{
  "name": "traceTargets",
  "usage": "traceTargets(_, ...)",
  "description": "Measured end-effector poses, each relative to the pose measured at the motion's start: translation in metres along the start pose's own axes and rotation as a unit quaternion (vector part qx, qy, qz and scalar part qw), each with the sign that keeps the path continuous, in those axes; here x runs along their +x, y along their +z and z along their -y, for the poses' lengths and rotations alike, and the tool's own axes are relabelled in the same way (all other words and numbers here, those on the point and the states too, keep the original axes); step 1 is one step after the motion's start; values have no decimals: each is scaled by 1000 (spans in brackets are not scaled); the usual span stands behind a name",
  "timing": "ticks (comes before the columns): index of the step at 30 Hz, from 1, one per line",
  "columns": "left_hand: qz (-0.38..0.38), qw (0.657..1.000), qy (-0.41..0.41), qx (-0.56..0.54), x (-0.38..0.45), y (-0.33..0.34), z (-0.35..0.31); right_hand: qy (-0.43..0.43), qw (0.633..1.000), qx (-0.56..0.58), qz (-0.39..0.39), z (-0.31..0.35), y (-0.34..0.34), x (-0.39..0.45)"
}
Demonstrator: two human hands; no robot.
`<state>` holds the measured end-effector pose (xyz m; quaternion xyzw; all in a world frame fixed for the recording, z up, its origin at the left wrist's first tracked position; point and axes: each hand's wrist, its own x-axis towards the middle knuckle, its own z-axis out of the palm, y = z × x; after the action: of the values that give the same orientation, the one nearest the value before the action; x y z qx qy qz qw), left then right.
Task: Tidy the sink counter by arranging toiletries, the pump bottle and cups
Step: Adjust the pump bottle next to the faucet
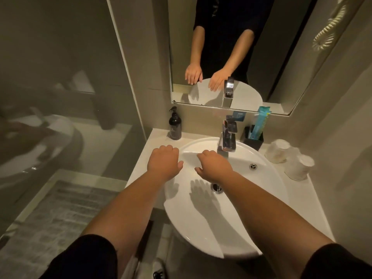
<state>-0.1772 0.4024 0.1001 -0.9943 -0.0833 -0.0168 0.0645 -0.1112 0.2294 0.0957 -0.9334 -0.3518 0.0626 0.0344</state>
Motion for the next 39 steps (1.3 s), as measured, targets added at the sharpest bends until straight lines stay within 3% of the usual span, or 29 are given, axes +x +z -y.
traceTargets(15,25,998,17,-60,114,42,100,85,995,53,24,43,10,148)
traceTargets(32,85,973,-46,-209,215,80,110,101,985,137,14,0,17,265)
traceTargets(39,81,962,-12,-262,232,81,105,110,977,182,-5,-1,21,276)
